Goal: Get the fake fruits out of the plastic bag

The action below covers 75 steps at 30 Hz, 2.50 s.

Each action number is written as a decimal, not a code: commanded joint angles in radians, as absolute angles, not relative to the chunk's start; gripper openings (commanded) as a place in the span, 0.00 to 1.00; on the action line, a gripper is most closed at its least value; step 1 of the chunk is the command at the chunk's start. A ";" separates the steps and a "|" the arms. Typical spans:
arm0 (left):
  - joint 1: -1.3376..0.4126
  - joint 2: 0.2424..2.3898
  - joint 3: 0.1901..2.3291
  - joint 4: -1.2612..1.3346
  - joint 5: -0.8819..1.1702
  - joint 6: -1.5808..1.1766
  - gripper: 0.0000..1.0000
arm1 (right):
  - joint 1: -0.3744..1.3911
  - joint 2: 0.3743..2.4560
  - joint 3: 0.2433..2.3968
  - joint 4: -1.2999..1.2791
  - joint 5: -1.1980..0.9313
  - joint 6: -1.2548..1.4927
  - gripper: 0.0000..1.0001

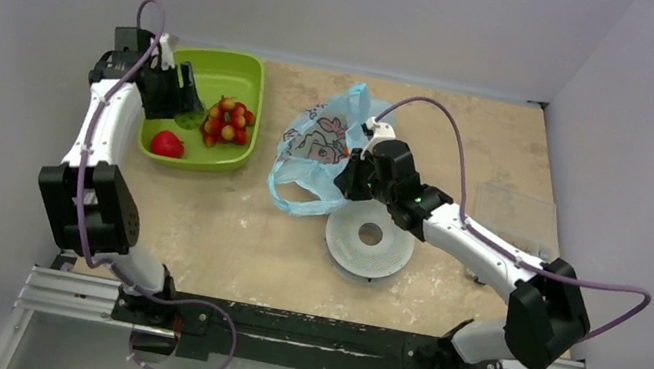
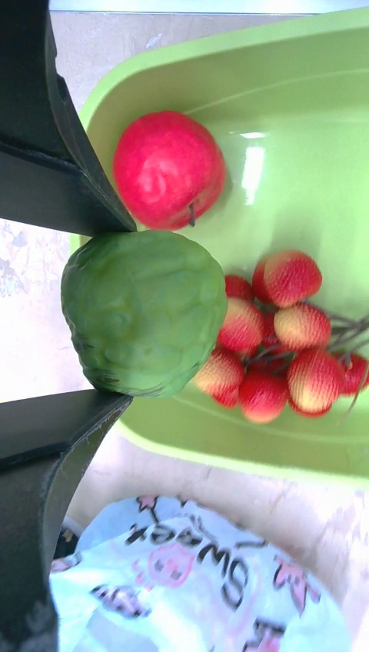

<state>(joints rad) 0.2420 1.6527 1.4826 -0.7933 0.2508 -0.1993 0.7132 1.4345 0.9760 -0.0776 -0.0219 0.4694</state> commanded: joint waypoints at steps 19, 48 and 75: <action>0.208 1.650 1.455 -0.656 0.050 -0.167 1.00 | 0.716 1.400 1.013 -0.006 -0.067 0.371 0.00; -0.183 1.241 0.970 -0.131 0.525 -0.633 0.75 | 0.718 1.360 0.884 0.027 -0.095 0.400 0.00; -0.618 1.369 1.281 -0.260 -0.052 -0.511 0.78 | 0.717 1.208 0.729 -0.096 0.218 0.422 0.00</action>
